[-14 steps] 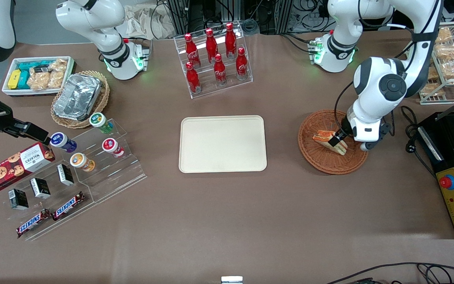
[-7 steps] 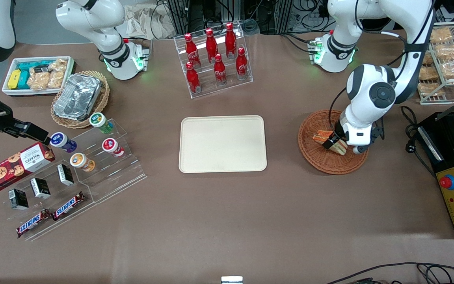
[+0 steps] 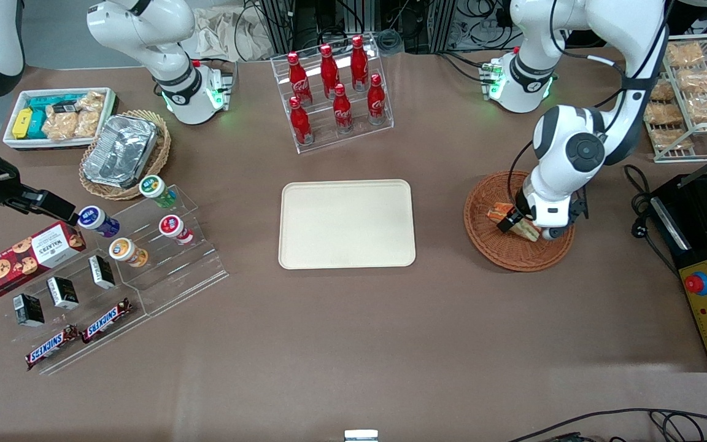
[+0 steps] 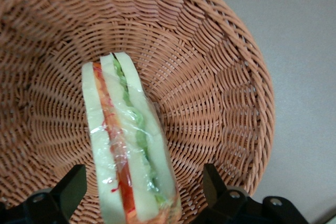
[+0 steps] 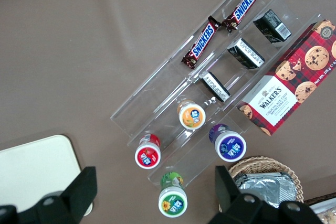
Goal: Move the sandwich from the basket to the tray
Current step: 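Lower the left gripper and close it on the wrapped sandwich, then lift the sandwich and carry it over the cream tray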
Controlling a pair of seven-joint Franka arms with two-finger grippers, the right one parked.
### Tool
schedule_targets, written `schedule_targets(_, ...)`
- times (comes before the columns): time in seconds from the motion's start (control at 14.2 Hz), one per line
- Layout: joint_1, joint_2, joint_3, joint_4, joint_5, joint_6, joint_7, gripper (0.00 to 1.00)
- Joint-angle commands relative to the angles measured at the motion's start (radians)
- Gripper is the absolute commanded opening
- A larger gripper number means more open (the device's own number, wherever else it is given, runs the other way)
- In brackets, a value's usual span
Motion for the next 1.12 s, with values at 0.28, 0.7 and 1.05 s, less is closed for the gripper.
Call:
schedule_targets(0.28, -0.012, -0.021, 0.007, 0.011, 0.066, -0.002, -0.139, 0.12)
schedule_targets(0.7, -0.005, -0.061, 0.006, 0.311, 0.079, -0.475, -0.13, 0.0)
schedule_targets(1.05, 0.001, -0.067, 0.006, 0.55, 0.074, -0.739, -0.05, 0.0)
